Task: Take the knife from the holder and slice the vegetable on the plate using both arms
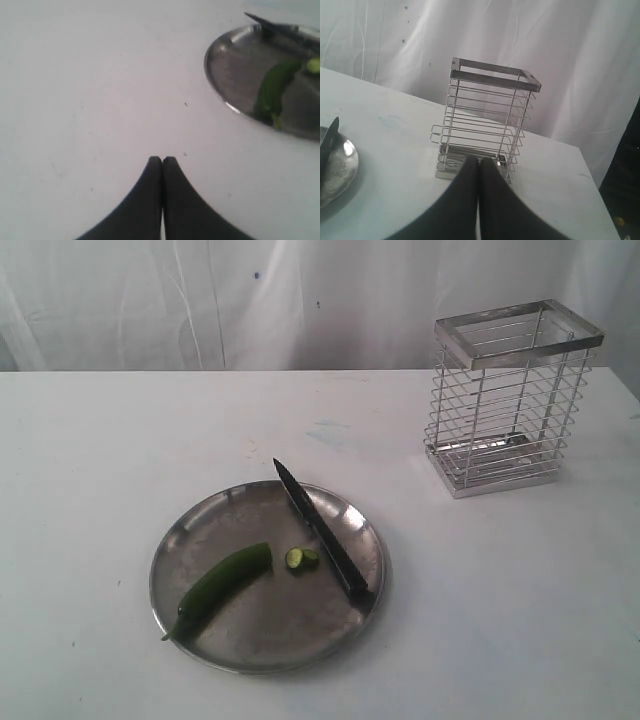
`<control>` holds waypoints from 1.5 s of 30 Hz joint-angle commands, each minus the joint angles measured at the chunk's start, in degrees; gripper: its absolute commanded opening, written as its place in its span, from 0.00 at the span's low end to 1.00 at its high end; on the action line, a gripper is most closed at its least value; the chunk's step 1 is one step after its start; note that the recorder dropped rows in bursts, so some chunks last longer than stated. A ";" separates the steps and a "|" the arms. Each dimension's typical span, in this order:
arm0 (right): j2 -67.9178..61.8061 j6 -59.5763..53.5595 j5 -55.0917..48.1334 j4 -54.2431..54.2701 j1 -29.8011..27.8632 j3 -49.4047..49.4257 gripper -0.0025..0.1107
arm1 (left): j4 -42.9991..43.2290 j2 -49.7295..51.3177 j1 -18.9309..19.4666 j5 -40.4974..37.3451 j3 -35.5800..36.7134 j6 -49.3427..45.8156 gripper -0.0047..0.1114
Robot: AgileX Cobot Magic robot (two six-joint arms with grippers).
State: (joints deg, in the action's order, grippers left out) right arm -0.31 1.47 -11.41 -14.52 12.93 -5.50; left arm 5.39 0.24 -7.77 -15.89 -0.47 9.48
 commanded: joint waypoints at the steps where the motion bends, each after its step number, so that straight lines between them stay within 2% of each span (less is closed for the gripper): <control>1: 0.31 0.25 0.75 -0.27 -0.34 0.25 0.02 | -5.39 -0.24 2.30 1.34 0.47 -25.29 0.04; 8: 0.31 0.25 0.75 -0.27 -0.34 0.25 0.02 | -8.02 -0.24 3.05 1.84 0.47 -12.62 0.04; 25: 0.31 0.46 0.54 -0.27 -0.34 0.25 0.02 | -7.89 -0.24 3.05 1.84 0.47 -12.62 0.04; 28: 0.31 1.80 -1.78 -0.70 -4.28 0.14 0.02 | -7.89 -0.24 3.05 1.84 0.47 -12.62 0.04; 31: 0.31 2.59 6.80 1.71 -9.08 0.66 0.02 | -7.89 -0.24 3.05 1.84 0.47 -12.74 0.04; 34: 0.31 6.49 13.22 5.80 -10.61 0.84 0.02 | -7.89 -0.24 3.05 1.84 0.47 -12.74 0.04; 37: 0.31 12.45 10.60 9.03 -12.37 4.44 0.02 | -7.89 -0.24 3.05 1.84 0.47 -12.74 0.04; 38: 0.31 12.16 10.23 13.52 -13.91 5.50 0.02 | -7.89 -0.24 3.05 1.84 0.47 -12.74 0.04; 39: 0.31 11.87 2.06 15.05 -14.87 5.50 0.02 | -7.89 -0.24 3.05 1.84 0.47 -12.74 0.04; 41: 0.31 11.82 -7.54 0.77 -16.05 5.50 0.02 | -7.89 -0.24 3.05 1.84 0.47 -12.74 0.04; 45: 0.31 12.38 -7.76 0.92 -16.20 5.50 0.02 | -7.89 -0.24 3.05 1.84 0.47 -12.74 0.04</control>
State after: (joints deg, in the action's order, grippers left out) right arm -0.31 13.55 -19.30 -12.53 -2.88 -0.14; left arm -1.86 0.24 -4.78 -14.26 -0.24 -3.48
